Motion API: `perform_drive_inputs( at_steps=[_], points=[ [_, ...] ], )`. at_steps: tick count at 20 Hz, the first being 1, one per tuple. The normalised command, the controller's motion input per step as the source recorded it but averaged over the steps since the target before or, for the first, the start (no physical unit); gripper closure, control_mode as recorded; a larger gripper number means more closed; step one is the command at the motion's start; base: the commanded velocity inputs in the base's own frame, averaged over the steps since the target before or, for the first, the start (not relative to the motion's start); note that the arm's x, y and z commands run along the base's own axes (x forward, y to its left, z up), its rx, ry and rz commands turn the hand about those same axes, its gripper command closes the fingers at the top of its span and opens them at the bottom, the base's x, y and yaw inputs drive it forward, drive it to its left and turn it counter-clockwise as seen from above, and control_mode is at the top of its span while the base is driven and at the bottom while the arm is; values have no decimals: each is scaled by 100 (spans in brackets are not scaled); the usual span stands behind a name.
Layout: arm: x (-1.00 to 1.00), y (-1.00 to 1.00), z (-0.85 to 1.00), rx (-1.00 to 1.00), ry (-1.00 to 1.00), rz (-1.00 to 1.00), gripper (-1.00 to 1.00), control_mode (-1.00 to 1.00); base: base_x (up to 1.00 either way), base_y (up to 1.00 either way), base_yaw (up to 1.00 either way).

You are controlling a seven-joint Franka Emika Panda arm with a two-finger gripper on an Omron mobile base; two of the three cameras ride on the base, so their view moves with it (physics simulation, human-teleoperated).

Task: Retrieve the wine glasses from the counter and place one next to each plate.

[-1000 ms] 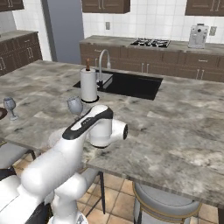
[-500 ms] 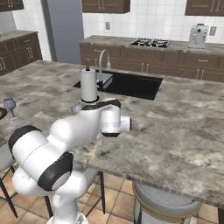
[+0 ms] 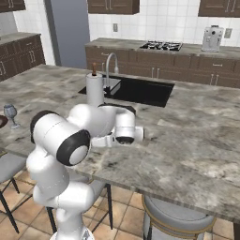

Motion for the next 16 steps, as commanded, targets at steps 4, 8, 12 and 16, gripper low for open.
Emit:
perform_drive_inputs(
  at_steps=[4, 8, 12, 16],
  points=[
    [10, 21, -28, 11, 0, 0, 100, -100, 0, 0, 0],
    [0, 26, -29, 3, 0, 0, 100, -100, 0, 0, 0],
    [0, 14, -30, 0, 0, 0, 100, -100, 0, 0, 0],
    [0, 1, -26, 0, 3, 0, 100, -100, 0, 0, 0]
  ],
)
